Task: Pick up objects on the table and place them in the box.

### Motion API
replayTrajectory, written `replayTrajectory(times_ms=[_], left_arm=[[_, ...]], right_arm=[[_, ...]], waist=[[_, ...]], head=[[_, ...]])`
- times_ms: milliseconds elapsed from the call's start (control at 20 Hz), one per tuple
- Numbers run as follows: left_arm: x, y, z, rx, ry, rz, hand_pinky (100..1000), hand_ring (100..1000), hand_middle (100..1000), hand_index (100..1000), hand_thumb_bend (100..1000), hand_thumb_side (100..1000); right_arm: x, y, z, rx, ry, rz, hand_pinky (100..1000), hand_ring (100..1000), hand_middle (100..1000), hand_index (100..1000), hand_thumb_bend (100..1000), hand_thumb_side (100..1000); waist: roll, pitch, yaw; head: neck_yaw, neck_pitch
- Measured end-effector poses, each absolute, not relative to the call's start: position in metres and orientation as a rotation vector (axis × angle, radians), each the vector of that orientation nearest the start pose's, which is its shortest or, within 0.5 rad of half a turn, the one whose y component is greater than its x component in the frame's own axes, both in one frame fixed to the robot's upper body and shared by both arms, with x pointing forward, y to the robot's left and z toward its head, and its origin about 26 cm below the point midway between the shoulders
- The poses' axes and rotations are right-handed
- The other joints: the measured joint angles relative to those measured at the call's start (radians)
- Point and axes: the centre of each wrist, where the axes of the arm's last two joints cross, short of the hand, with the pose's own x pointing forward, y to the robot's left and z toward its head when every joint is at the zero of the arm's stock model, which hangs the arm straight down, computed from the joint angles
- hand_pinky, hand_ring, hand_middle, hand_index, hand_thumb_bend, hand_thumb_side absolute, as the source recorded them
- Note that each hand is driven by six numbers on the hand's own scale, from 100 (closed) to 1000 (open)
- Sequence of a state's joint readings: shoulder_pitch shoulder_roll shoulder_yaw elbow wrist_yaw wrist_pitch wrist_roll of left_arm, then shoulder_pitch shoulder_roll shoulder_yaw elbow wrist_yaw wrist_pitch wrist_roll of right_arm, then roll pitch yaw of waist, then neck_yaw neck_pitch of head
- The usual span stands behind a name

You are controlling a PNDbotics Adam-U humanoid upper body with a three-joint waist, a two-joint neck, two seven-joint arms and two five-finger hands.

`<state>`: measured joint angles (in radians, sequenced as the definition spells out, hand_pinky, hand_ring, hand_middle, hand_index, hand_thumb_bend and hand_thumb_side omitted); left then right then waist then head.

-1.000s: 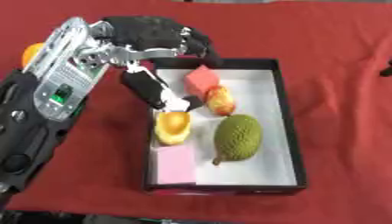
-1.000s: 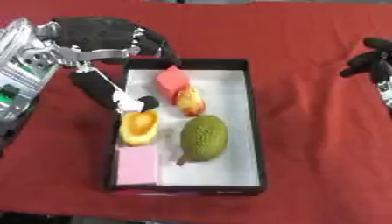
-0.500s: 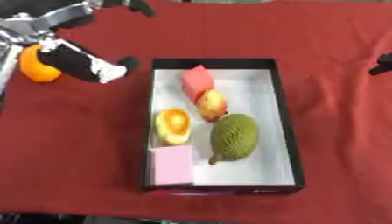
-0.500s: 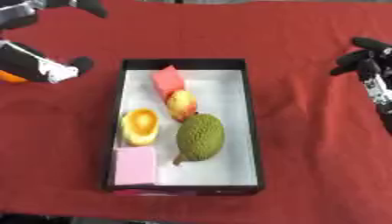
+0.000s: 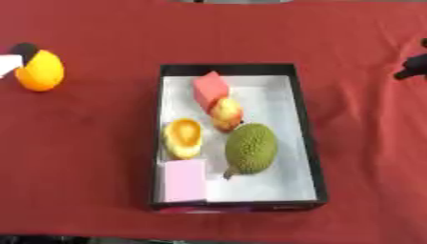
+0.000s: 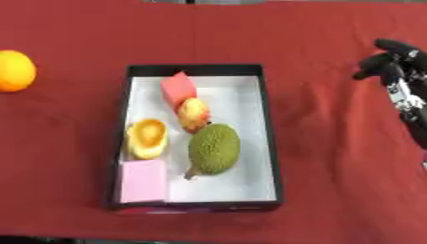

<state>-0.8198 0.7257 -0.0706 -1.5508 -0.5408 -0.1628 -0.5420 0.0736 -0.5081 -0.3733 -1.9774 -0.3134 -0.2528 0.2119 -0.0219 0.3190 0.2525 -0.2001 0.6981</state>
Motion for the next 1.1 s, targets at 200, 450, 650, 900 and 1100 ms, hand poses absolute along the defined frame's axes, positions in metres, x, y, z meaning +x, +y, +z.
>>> replayTrajectory(times_ms=[200,450,650,900,1100], left_arm=[[0.39,0.337,0.339,0.951,-1.648,-1.522,837,827,787,862,444,367],[0.406,0.352,0.342,0.96,-1.513,-1.526,839,835,793,865,504,425],[0.42,0.36,0.336,0.961,-1.395,-1.536,840,841,795,862,539,477],[0.439,0.367,0.309,0.923,-1.254,-1.558,836,842,795,854,556,504],[0.453,0.368,0.29,0.91,-1.189,-1.56,829,839,795,859,571,447]], right_arm=[[0.233,-0.405,0.164,-0.276,-2.205,0.366,974,643,633,857,100,523],[0.234,-0.405,0.164,-0.271,-2.201,0.371,974,643,632,857,100,523],[0.235,-0.403,0.165,-0.267,-2.203,0.377,974,642,632,857,100,523],[0.235,-0.403,0.165,-0.268,-2.195,0.386,974,642,632,857,100,523],[0.237,-0.401,0.165,-0.262,-2.193,0.393,974,641,632,857,100,523]], waist=[[-0.003,0.0,-0.009],[-0.002,0.0,-0.015],[-0.002,0.0,-0.017],[-0.002,0.0,-0.02],[-0.005,0.0,-0.022]], head=[[0.013,-0.006],[0.024,-0.006],[0.032,-0.006],[0.04,-0.006],[0.046,-0.006]])
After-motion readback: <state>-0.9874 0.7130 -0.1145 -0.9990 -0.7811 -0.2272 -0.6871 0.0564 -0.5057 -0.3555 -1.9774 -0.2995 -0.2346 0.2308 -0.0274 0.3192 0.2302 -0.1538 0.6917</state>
